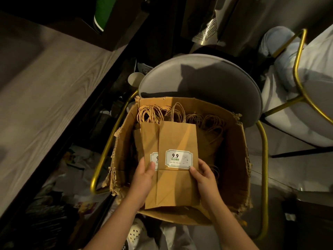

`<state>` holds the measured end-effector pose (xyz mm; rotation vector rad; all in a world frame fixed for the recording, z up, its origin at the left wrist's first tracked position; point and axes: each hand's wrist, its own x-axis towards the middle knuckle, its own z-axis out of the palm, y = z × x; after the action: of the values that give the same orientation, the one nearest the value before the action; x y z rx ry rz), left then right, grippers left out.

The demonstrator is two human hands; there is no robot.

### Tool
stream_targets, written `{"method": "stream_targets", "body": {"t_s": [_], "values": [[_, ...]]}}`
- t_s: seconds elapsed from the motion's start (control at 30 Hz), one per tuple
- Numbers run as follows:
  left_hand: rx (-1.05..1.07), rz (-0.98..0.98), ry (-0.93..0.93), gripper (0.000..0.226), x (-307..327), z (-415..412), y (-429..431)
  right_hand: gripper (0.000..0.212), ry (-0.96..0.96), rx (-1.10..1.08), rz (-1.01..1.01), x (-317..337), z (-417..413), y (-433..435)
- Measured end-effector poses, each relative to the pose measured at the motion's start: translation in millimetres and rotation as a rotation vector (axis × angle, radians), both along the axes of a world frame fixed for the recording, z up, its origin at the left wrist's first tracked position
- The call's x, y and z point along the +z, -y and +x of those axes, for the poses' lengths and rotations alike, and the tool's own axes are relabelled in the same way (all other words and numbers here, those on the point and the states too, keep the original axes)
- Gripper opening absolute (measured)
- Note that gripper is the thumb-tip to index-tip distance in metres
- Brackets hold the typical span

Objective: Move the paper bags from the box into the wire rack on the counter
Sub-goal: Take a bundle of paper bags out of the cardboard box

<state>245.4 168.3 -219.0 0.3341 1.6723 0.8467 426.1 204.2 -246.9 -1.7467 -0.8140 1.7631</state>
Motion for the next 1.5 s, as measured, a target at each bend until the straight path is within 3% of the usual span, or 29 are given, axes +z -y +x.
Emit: {"method": "stream_targets", "body": {"t_s": [0.2, 0.4, 0.5, 0.63, 0.8, 0.97, 1.13, 1.23, 1.37, 1.5], "values": [[-0.06, 0.046, -0.072, 0.051, 3.4, -7.5, 3.7, 0.038, 0.079, 0.12, 0.104, -5.5, -32.4, 6.2], [-0.098, 0.06, -0.222, 0.051, 0.2, -23.8, 9.4, 0.037, 0.318, 0.28, 0.054, -28.1, -25.8, 0.2], [-0.051, 0.028, -0.241, 0.052, -2.8, -24.6, 11.2, 0.049, 0.461, 0.39, -0.05, -41.8, -13.3, -9.5], [0.011, -0.024, -0.259, 0.054, -7.8, -27.0, 11.5, 0.063, 0.51, 0.549, -0.104, -54.7, -6.2, -21.0], [0.023, -0.051, -0.275, 0.055, -5.2, -27.1, 11.9, 0.055, 0.567, 0.656, -0.131, -59.7, -11.3, -22.4], [0.057, -0.085, -0.264, 0.057, -3.5, -27.7, 11.3, 0.056, 0.784, 0.76, -0.107, -61.1, -23.6, -18.8], [0.072, -0.107, -0.255, 0.057, -0.6, -27.1, 10.3, 0.023, 0.555, 0.446, -0.088, -54.5, -19.4, -16.7], [0.067, -0.11, -0.263, 0.057, 1.8, -26.5, 9.4, 0.033, 0.58, 0.228, -0.003, -44.6, -0.6, -18.1], [0.064, -0.091, -0.258, 0.054, 0.3, -26.0, 9.3, 0.035, 0.627, 0.093, 0.172, -21.5, 21.6, -22.7], [0.074, -0.078, -0.225, 0.052, -3.2, -26.2, 10.3, 0.026, 0.447, -0.113, 0.228, 1.0, 31.4, -25.0]]}}
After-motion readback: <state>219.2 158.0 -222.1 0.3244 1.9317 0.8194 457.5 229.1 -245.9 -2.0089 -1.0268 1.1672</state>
